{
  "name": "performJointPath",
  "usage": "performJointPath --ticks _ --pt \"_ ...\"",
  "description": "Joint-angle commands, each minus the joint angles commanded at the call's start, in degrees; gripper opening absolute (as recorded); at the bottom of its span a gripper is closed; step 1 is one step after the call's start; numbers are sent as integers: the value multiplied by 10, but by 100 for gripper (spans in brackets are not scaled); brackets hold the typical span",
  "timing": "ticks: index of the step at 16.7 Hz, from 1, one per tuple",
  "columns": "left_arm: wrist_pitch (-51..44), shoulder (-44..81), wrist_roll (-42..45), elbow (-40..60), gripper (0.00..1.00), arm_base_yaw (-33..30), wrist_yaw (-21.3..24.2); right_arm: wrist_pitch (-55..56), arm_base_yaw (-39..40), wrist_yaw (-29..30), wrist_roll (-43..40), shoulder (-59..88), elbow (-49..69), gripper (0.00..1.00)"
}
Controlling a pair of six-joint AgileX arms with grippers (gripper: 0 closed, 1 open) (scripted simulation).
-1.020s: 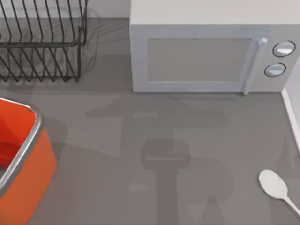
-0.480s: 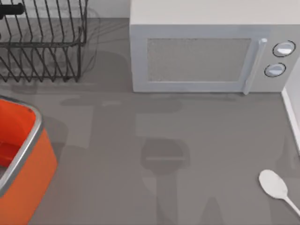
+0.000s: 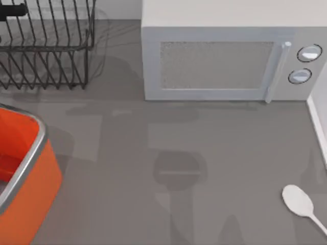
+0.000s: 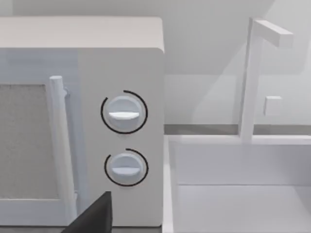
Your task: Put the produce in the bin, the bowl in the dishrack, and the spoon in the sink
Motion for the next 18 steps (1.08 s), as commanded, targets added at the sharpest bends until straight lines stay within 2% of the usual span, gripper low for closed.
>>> performJointPath --ticks 7,18 --pt "0 0 0 0 98 0 0 0 0 0 0 0 0 100" --pt "-3 -6 0 -3 100 1 -1 0 0 0 0 0 0 100"
